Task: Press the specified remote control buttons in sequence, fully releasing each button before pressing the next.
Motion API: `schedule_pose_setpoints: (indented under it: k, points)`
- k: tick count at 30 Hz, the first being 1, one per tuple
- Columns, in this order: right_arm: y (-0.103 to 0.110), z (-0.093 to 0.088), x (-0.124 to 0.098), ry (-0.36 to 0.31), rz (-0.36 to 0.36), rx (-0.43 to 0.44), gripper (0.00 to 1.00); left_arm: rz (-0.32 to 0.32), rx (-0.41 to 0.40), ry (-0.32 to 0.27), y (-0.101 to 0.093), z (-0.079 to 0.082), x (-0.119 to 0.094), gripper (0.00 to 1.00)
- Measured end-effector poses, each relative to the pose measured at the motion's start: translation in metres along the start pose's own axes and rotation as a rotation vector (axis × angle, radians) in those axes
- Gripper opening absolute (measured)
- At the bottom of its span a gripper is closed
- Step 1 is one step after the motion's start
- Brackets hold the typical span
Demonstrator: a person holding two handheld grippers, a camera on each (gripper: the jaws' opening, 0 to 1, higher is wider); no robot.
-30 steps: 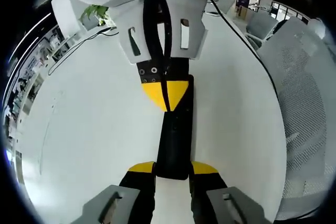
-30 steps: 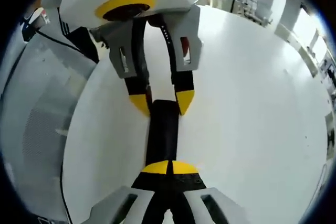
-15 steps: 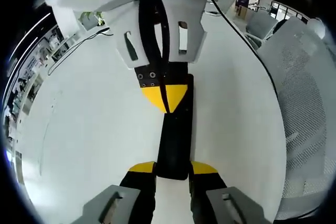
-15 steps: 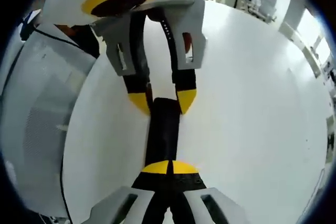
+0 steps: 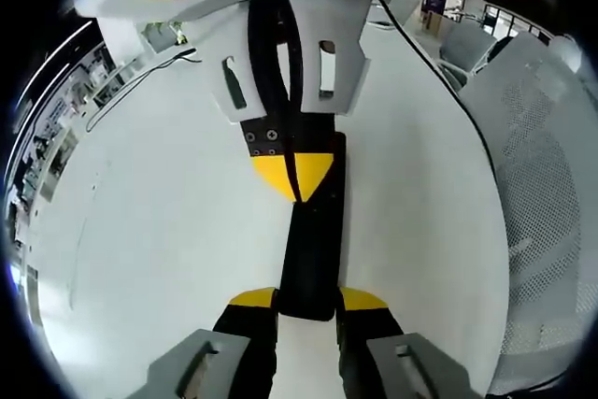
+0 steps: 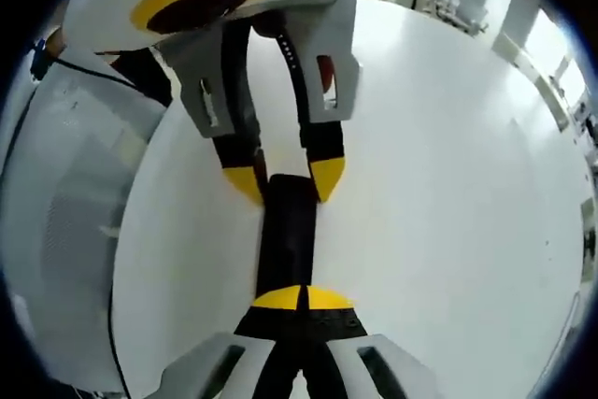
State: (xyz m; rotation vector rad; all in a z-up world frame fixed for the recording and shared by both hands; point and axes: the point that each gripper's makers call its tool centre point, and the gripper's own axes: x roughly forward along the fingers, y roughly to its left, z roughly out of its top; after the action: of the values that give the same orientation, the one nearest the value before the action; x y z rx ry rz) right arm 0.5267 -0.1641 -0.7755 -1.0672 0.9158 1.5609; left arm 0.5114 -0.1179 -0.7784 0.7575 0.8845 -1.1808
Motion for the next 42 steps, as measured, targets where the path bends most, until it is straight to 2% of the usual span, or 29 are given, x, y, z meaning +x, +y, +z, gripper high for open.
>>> schedule_pose_setpoints:
  k: [1, 3, 6, 7, 9, 10, 20, 33, 42]
  points:
    - [0.004, 0.001, 0.0, 0.006, 0.013, 0.021, 0.0, 0.001, -0.001, 0.0, 0.0, 0.0, 0.0, 0.23]
    - [0.005, 0.001, -0.001, 0.008, 0.023, -0.038, 0.0, 0.001, 0.002, 0.001, 0.0, 0.0, 0.0, 0.23]
    - [0.002, 0.0, -0.005, -0.027, 0.011, -0.018, 0.0, 0.004, 0.003, 0.002, 0.0, 0.0, 0.0, 0.23]
    - [-0.004, 0.001, -0.009, -0.049, -0.018, -0.008, 0.0, 0.006, -0.002, 0.003, 0.001, -0.001, 0.0, 0.23]
    - [-0.002, 0.009, -0.017, -0.116, -0.003, 0.041, 0.0, 0.006, 0.001, -0.001, 0.001, -0.001, 0.0, 0.23]
    - [-0.002, 0.01, -0.021, -0.119, -0.005, 0.042, 0.0, 0.006, 0.002, -0.001, 0.001, -0.001, 0.0, 0.23]
    - [0.001, 0.017, -0.04, -0.119, -0.028, 0.001, 0.0, 0.0, 0.011, -0.001, 0.0, -0.001, 0.0, 0.23]
    - [0.004, 0.013, -0.045, -0.1, -0.044, 0.007, 0.0, 0.003, 0.007, 0.001, 0.0, 0.0, 0.0, 0.23]
    - [0.008, 0.009, -0.044, -0.088, -0.029, 0.036, 0.0, 0.004, 0.005, 0.0, 0.001, 0.0, 0.0, 0.23]
